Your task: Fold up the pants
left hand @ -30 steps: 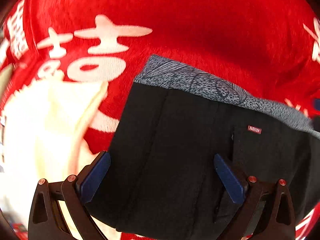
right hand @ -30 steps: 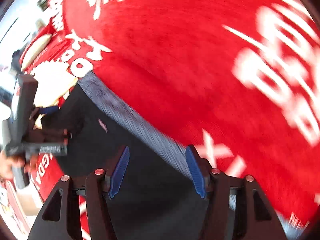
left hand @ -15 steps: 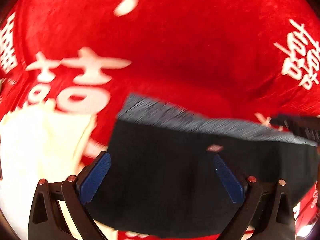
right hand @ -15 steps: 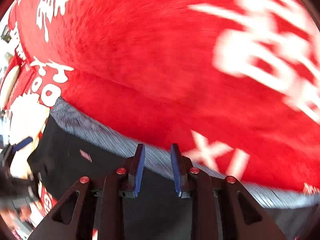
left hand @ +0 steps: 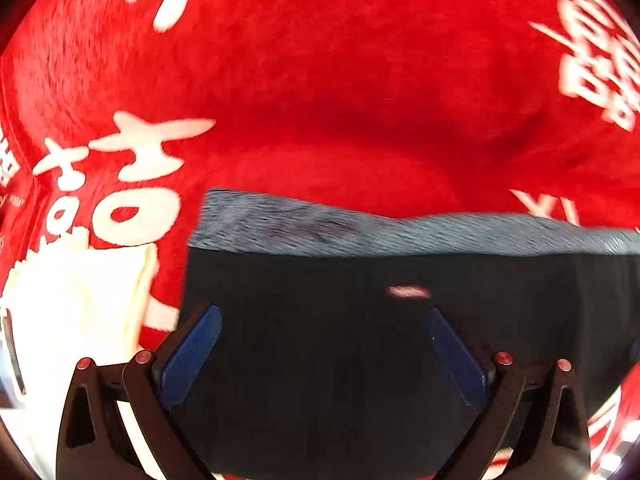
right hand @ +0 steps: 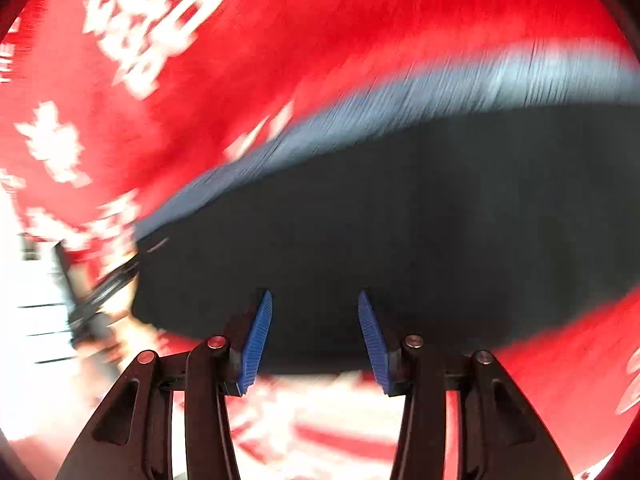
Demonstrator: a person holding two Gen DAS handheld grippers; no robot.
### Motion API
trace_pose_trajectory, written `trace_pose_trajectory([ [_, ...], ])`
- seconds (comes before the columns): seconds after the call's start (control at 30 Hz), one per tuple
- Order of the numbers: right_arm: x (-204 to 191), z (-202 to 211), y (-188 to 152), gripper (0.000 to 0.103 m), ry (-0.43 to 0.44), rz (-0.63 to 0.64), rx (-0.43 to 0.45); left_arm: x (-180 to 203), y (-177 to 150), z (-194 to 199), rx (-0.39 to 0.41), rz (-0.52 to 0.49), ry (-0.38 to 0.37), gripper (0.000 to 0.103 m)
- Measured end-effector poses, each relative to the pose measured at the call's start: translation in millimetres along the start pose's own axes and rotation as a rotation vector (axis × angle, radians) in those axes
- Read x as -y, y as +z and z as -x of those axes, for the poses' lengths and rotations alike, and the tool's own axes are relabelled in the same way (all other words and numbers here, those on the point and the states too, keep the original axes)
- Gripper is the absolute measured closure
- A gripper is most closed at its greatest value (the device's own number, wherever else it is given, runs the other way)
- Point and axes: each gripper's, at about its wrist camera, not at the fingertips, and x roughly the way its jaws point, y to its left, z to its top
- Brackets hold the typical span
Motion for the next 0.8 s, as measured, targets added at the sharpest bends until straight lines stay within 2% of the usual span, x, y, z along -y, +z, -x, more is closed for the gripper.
trace_pose_trajectory([
  [0.03,-3,-9,-18,0.054,0.067,-0.016,-0.038,9,-5,-3,-0.014,-0.029,0.034,0.0],
  [0.1,-8,-27,-42,0.054,0.139,-0.032,-0.078,22,-20,-21,-0.07,-0.078,0.106,0.0],
  [0.17,-14,-55,-56,0.054,0.162,-0.046,-0.094,18,-30,-17,0.01,-0.052,0.081,0.0],
  [0.27,-19,-76,-65,0.054,0.198,-0.077,-0.075,27,-30,-11,0.011,-0.059,0.087,0.0],
  [0.43,-5,-71,-60,0.054,0.257,-0.141,-0.02,31,-28,-9,0.032,-0.066,0.082,0.0],
  [0.47,-2,-71,-61,0.054,0.27,-0.174,-0.016,30,-37,-6,0.038,-0.065,0.083,0.0],
  [0.5,-4,-76,-60,0.057,0.281,-0.209,-0.014,33,-38,-4,0.045,-0.066,0.086,0.0],
  [0.53,0,-77,-59,0.078,0.272,-0.25,-0.017,30,-37,-7,0.043,-0.067,0.086,0.0],
  [0.57,-8,-81,-53,0.088,0.239,-0.269,-0.021,24,-35,-12,0.037,-0.067,0.084,0.0],
  [0.63,-8,-68,-53,0.09,0.249,-0.279,0.002,24,-32,-12,0.016,-0.069,0.078,0.0],
  [0.67,-14,-55,-55,0.092,0.239,-0.228,0.03,11,-28,-24,0.016,-0.076,0.076,0.0],
  [0.7,-21,-48,-57,0.099,0.213,-0.183,0.048,11,-29,-24,0.021,-0.081,0.075,0.0],
  [0.73,-24,-41,-61,0.099,0.177,-0.16,0.067,12,-30,-24,0.03,-0.087,0.076,0.0],
  [0.8,-12,-46,-70,0.099,0.153,-0.203,0.037,13,-32,-24,0.044,-0.086,0.082,0.0],
])
